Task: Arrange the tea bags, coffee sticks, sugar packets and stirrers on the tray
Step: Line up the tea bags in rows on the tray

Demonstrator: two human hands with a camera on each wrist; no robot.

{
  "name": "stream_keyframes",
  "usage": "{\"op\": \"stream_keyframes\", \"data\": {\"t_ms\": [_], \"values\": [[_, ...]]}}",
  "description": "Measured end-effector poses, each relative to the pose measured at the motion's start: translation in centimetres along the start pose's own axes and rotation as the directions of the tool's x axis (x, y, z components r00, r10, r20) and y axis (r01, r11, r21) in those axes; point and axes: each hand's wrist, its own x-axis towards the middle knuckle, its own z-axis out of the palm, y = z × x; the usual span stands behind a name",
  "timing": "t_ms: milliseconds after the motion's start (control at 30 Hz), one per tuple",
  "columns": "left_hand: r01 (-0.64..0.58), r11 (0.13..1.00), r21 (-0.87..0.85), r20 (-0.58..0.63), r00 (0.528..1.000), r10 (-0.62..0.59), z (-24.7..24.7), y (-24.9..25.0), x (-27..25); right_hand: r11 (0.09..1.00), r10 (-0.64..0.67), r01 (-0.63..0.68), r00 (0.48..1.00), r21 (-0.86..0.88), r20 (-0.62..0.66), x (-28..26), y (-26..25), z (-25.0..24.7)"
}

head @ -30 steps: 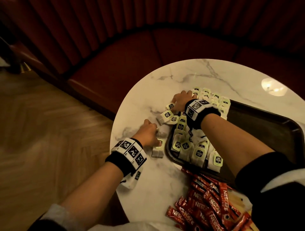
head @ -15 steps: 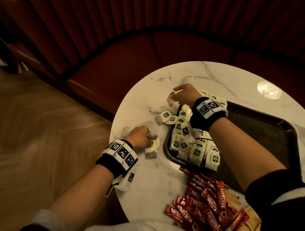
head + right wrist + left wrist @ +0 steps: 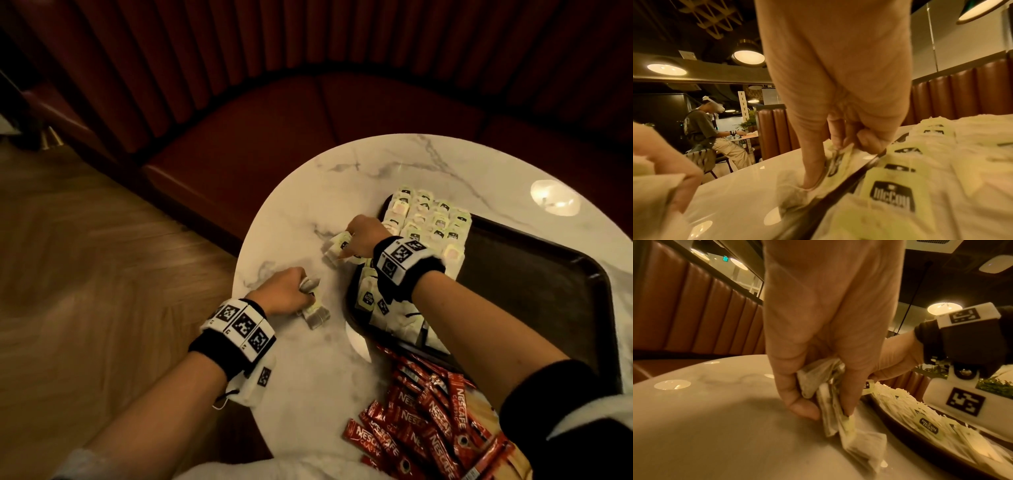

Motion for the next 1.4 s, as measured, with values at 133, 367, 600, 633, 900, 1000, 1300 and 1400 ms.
{"op": "stream_keyframes", "data": {"t_ms": [133,367,600,633,900,1000,1300,1400], "values": [[0.052,0.903,-0.427,-0.107,0.988,-0.107,0.0,-0.2,-0.6,0.980,-0.074,0.086,0.995,0.178,-0.069,-1.1,0.0,-0.8],[-0.001,0.418,-0.908,-0.095,0.974,-0.205,-1.5,1.4,-1.4,0.766,-0.265,0.296,0.954,0.571,-0.138,-7.0,-0.2,-5.0],[0.035,0.226,-0.973,0.056,0.994,0.089,-1.9,4.6,-2.9,0.701,-0.467,0.367,0.884,0.611,0.004,-11.9,-0.4,-7.4],[0.054,0.225,-0.973,0.085,0.988,0.131,-1.8,5.1,-3.2,0.708,-0.481,0.351,0.875,0.613,0.053,-12.4,-0.4,-7.6],[0.227,0.126,-0.966,0.258,0.895,0.364,-1.3,7.3,-5.2,0.817,-0.430,0.312,0.890,0.484,0.153,-14.1,0.3,-7.9],[0.179,0.157,-0.971,0.225,0.902,0.368,-0.7,7.7,-5.5,0.834,-0.368,0.298,0.928,0.465,0.065,-14.1,0.6,-7.6],[0.004,0.006,-1.000,0.005,0.987,0.163,0.3,8.4,-4.4,0.695,-0.109,0.266,0.957,0.667,-0.268,-15.6,2.8,-4.0],[-0.015,0.021,-1.000,-0.011,0.986,0.168,0.7,8.8,-4.4,0.624,-0.088,0.236,0.969,0.745,-0.233,-15.9,2.9,-2.2]]}}
